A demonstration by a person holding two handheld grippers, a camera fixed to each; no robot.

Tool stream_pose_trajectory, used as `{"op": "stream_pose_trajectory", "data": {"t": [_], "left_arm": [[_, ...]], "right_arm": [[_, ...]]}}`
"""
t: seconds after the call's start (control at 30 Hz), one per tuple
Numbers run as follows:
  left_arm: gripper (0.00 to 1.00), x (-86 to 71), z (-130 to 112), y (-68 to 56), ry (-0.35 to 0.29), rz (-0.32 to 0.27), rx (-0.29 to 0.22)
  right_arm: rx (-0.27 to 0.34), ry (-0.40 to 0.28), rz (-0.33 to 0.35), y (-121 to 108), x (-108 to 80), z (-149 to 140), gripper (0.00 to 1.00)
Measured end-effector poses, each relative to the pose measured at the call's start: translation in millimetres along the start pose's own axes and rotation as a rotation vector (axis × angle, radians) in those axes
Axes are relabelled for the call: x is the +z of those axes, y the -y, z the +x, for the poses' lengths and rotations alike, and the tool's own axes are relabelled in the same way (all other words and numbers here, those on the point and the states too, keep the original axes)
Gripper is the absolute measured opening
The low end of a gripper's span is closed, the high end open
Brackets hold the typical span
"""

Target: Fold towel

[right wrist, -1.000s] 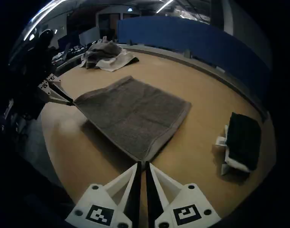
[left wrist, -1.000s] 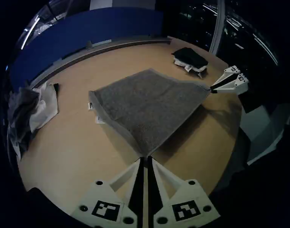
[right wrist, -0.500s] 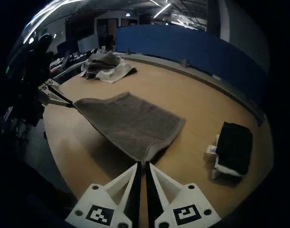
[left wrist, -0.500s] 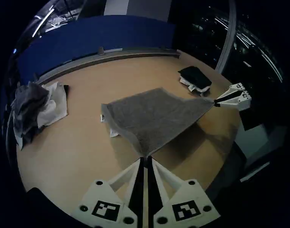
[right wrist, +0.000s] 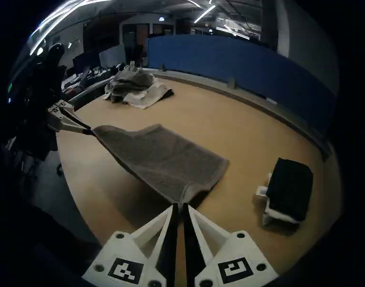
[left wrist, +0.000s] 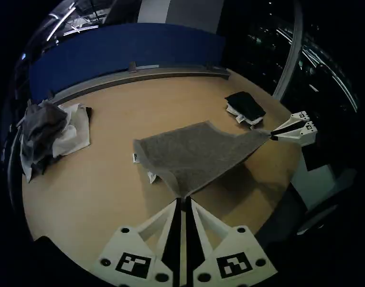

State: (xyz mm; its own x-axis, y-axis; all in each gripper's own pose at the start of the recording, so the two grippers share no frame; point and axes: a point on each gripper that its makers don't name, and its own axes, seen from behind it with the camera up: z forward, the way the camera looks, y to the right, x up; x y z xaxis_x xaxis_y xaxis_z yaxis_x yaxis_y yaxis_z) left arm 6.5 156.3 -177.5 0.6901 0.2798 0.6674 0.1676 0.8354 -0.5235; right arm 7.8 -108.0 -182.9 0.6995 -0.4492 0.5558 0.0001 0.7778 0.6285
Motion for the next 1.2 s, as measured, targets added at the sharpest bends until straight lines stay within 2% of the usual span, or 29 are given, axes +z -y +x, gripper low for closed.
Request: {"op": "stream_pose_trajectory", "data": {"t": [0.4,0.6,0.97,1.2], "left_arm": [[0.06,6.7,-6,1.5,0.026,-0.001,-0.012],[0.06,9.6,0,5.4,0.035,0.000,-0.027],[0.06,27.5,13,18.3,0.041,0.009,-0.025],[0.06,42.0,28,27.4,0.029,0.014,-0.044]], "right_arm": [[0.014,0.025,0.001,1,5.0,-4,0.07],[0.022,0.040,0.004,-2,8.0,-3,0.07],[0.035,0.077,0.005,-13,22.7,-1,0.07],[0.059,0.087,-0.002,-24,35.1,4,0.07]]}}
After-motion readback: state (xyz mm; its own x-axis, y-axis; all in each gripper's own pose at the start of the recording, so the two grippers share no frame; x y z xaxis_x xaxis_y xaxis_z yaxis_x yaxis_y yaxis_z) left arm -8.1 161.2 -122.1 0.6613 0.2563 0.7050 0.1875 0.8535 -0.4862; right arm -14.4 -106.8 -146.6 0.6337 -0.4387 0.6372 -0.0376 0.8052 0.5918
